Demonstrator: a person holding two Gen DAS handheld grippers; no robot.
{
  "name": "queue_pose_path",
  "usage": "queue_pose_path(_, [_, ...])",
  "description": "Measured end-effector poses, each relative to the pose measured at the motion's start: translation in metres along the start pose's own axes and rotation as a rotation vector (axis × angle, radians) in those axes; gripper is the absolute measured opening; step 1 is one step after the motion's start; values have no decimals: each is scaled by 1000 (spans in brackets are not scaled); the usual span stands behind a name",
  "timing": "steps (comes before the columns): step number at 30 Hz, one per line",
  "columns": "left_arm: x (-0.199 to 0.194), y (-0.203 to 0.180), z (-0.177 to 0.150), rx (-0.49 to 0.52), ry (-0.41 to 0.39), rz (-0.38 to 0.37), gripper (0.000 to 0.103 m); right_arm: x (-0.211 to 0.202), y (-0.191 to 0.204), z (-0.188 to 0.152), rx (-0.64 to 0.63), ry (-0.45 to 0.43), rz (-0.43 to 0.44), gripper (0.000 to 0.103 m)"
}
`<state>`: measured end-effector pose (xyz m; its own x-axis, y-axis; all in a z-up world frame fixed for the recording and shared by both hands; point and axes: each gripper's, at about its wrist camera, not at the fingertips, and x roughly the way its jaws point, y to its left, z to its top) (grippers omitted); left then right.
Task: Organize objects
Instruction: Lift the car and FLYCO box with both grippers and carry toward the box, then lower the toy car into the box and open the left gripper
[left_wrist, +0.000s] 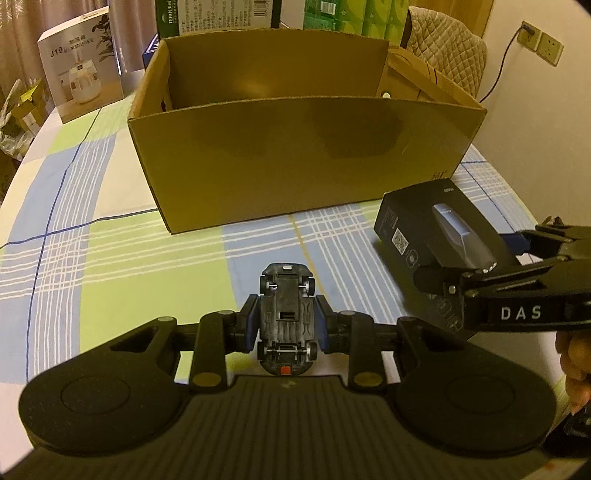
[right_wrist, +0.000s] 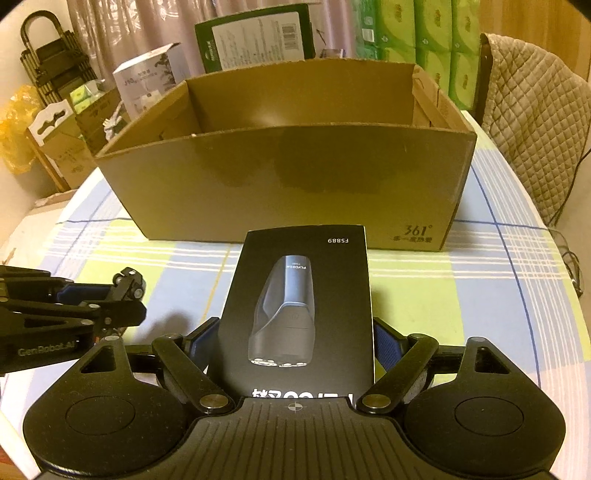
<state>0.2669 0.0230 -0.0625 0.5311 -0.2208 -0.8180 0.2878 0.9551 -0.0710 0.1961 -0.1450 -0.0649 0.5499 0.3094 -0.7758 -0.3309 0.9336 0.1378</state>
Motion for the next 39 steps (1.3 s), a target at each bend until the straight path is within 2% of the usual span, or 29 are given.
queue_pose_path(10, [-13, 0, 7, -9, -31, -8, 26, -26, 10, 11, -6, -78, 40, 81])
queue_pose_path(21, [-48, -9, 28, -9, -116, -18, 26, -65, 10, 35, -6, -239, 26, 81])
queue_pose_path(29, [-70, -5, 56, -34, -205, 2, 26, -79, -5, 60, 37, -319, -7, 81])
queue_pose_path(39, [-74, -5, 103, -65, -284, 12, 26, -71, -16, 101, 85, -355, -13, 81])
